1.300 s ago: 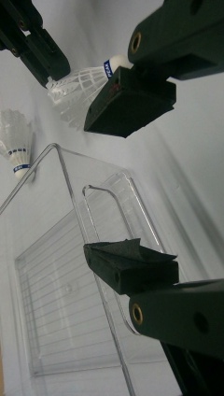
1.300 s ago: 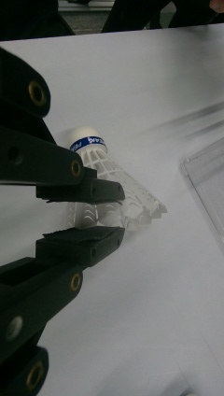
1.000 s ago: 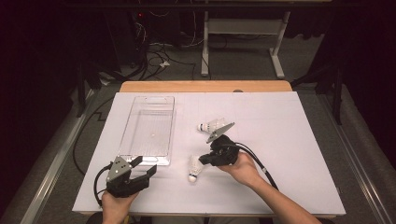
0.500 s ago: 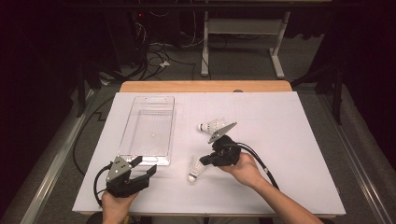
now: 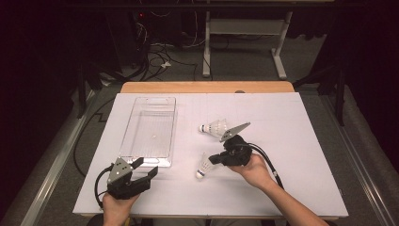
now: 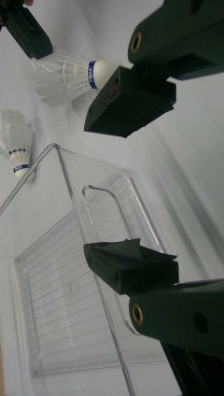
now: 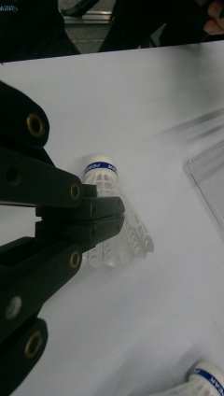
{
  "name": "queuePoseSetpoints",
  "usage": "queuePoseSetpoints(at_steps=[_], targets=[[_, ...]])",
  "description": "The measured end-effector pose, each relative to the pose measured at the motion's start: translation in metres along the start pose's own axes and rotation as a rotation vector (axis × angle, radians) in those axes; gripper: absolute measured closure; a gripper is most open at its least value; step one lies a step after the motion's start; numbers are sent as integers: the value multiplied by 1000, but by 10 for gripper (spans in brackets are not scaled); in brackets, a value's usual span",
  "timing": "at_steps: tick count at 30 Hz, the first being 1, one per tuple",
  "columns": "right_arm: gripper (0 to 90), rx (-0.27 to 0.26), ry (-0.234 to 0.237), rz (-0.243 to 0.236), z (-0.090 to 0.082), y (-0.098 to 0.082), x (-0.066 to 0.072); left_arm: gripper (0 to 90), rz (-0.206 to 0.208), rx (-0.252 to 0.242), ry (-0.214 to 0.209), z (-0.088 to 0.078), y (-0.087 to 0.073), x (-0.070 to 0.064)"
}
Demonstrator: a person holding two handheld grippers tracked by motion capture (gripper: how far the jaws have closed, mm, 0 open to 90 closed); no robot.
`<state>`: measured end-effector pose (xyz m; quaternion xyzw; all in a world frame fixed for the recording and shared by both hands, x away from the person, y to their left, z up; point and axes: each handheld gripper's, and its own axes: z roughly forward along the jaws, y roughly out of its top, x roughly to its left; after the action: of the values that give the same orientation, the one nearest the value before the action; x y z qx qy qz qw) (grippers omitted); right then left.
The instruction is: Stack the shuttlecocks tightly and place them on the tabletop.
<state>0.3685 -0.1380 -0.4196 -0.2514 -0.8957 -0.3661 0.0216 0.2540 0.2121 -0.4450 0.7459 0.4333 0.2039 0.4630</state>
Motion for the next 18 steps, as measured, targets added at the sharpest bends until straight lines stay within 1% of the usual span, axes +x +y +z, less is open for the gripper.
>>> queuePoseSetpoints(at_steps=[1,2,6,9,12,18], targets=[[900,-8,-7,7,-2,-1,0,368,0,0,0,0,0,0],[900,-17,-13,2,-4,-2,-2,368,0,0,0,0,0,0],[900,-21,-24,9,-9,-6,-4,368,1,0,2,0,0,0],[900,-26,-45,39,-15,-12,-10,368,1,0,2,0,0,0],[900,-38,-63,39,-19,-15,-15,368,0,0,2,0,0,0],[900,-45,-97,73,-28,-22,-21,368,1,-1,2,0,0,-1]])
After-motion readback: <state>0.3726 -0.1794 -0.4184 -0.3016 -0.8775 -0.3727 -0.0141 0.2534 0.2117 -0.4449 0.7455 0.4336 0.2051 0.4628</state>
